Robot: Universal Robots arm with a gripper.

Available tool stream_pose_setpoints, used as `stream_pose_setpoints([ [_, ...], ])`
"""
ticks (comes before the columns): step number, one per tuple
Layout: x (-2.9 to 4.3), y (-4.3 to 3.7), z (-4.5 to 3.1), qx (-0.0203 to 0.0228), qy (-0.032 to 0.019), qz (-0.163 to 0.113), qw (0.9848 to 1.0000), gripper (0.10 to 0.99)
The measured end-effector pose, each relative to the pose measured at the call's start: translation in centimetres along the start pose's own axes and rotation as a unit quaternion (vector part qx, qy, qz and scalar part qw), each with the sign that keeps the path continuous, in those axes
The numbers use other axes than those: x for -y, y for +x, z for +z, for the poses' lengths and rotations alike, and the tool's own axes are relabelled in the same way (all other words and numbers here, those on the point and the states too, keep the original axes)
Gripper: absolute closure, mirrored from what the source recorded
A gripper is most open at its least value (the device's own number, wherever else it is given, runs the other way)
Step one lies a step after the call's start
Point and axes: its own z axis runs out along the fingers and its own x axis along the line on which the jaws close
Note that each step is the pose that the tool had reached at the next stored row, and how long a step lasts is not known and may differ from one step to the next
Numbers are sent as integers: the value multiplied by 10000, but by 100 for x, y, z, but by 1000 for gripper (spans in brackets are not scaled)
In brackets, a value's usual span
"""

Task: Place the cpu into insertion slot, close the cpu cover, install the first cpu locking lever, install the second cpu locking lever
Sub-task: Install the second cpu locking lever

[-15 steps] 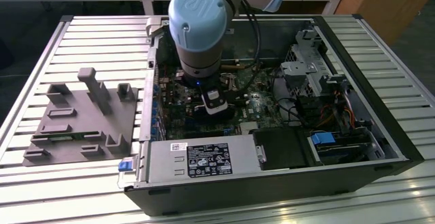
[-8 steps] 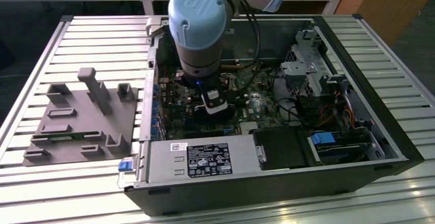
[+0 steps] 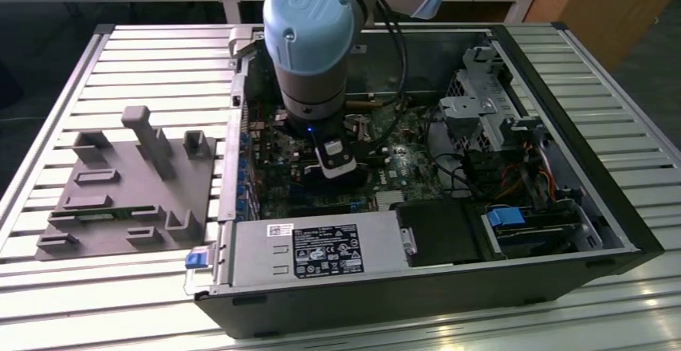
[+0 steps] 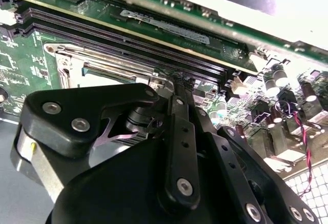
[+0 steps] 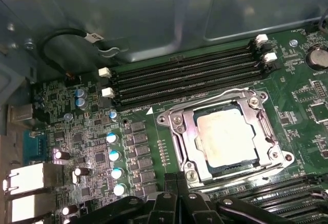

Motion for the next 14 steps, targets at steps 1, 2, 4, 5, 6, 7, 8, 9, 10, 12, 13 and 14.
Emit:
stream_pose_setpoints([
  [1, -1, 0, -2, 2, 5, -1, 10000, 984],
  [2, -3, 0, -6, 3, 10, -1, 10000, 984],
  [4, -7, 0, -15, 5, 15, -1, 10000, 984],
  [5, -9, 1, -23, 5, 18, -1, 10000, 984],
  [6, -12, 1, -32, 5, 20, -2, 10000, 984],
  [7, -15, 1, -41, 5, 21, -1, 10000, 984],
  [8, -19, 1, -49, 6, 18, -2, 10000, 984],
  [9, -23, 2, -59, 6, 18, -2, 10000, 984],
  [10, -27, 2, -72, 6, 20, -1, 10000, 984],
  [12, -36, 3, -98, 6, 21, -1, 10000, 984],
  [13, -41, 3, -113, 6, 23, -2, 10000, 984],
  [14, -46, 4, -126, 7, 27, -2, 10000, 984],
])
